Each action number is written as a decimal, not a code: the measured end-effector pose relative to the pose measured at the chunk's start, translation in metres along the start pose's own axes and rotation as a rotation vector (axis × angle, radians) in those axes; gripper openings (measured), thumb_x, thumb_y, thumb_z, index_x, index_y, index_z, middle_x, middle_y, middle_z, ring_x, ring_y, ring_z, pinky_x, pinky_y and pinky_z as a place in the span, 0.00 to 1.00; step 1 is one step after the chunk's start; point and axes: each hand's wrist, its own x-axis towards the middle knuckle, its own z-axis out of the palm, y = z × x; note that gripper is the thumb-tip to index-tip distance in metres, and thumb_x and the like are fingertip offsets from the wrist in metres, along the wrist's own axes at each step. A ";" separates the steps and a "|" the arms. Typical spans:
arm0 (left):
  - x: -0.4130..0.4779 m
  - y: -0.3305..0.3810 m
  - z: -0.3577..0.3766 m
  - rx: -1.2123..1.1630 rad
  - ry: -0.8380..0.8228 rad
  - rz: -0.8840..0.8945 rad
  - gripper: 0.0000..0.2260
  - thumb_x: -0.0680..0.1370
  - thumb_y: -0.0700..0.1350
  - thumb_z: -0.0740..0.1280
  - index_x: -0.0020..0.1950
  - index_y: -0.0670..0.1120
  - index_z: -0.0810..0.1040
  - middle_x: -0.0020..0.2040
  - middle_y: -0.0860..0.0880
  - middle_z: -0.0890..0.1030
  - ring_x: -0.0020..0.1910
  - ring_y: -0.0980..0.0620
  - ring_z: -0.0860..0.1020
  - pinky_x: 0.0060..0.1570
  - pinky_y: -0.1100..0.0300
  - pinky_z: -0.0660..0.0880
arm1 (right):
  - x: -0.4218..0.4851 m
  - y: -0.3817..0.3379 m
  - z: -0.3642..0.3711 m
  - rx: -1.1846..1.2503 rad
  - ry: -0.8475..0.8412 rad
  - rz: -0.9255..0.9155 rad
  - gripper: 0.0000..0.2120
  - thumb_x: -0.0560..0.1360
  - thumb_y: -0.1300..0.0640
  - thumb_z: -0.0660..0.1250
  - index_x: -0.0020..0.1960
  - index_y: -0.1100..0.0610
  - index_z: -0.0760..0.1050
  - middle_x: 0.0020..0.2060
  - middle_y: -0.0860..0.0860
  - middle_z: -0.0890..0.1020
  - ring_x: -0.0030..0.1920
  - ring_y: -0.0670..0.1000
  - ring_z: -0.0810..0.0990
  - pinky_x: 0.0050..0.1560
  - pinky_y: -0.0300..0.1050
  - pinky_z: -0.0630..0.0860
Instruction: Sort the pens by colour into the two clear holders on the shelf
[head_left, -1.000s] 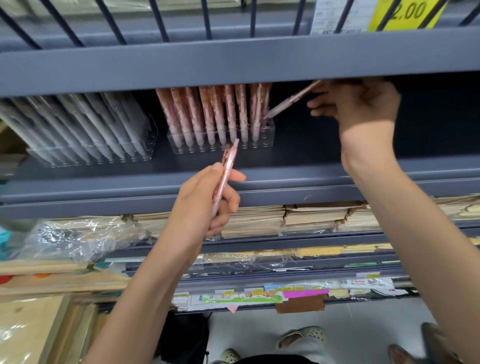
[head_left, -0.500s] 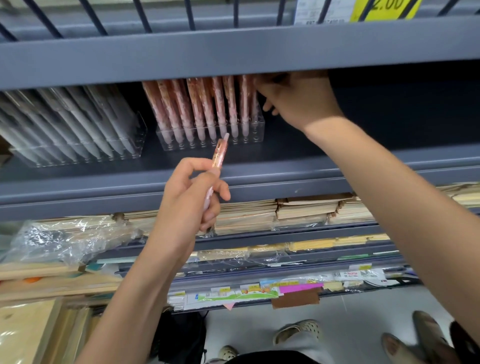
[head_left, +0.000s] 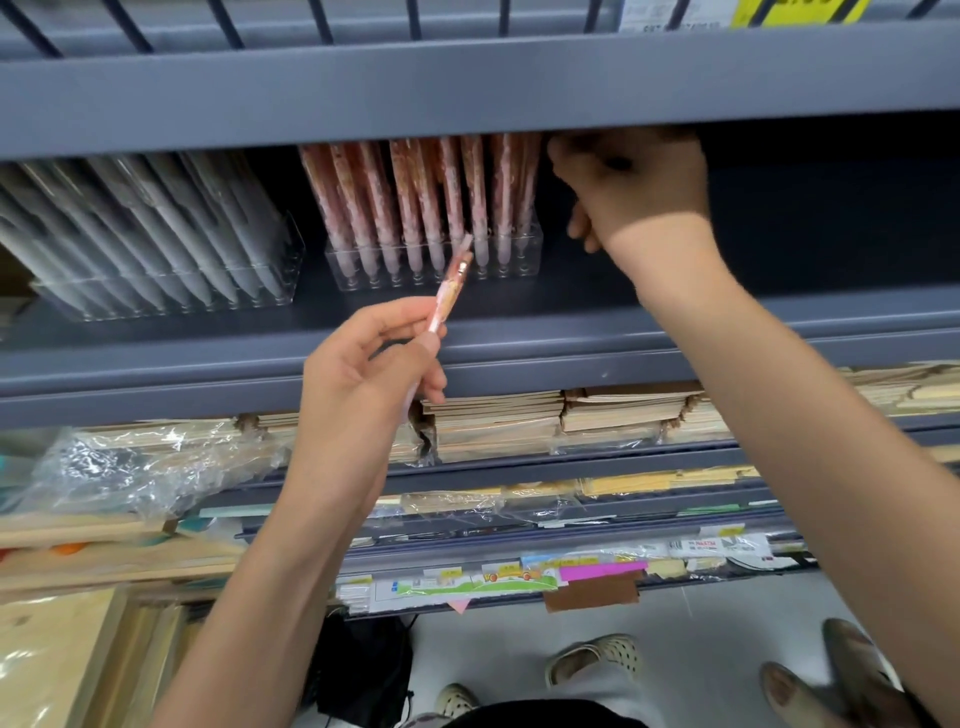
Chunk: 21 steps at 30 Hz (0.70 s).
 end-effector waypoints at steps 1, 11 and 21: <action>0.000 -0.001 0.000 0.009 -0.003 0.009 0.08 0.75 0.39 0.69 0.53 0.46 0.84 0.44 0.44 0.83 0.34 0.52 0.79 0.40 0.60 0.77 | -0.008 0.000 -0.002 0.033 0.003 0.002 0.04 0.75 0.58 0.68 0.42 0.55 0.80 0.34 0.49 0.82 0.23 0.41 0.73 0.27 0.35 0.67; 0.004 0.000 0.013 0.044 -0.054 0.059 0.06 0.76 0.38 0.71 0.51 0.47 0.82 0.45 0.48 0.86 0.44 0.50 0.85 0.46 0.62 0.79 | -0.071 0.001 -0.002 0.176 -0.434 -0.025 0.04 0.75 0.56 0.72 0.46 0.57 0.84 0.29 0.39 0.81 0.27 0.37 0.75 0.28 0.27 0.68; 0.047 0.019 -0.030 0.258 0.397 0.259 0.10 0.74 0.43 0.71 0.53 0.51 0.76 0.47 0.56 0.81 0.44 0.63 0.78 0.50 0.66 0.74 | -0.036 0.009 -0.019 0.485 0.172 -0.112 0.03 0.79 0.63 0.59 0.50 0.61 0.71 0.39 0.58 0.80 0.38 0.62 0.84 0.39 0.51 0.81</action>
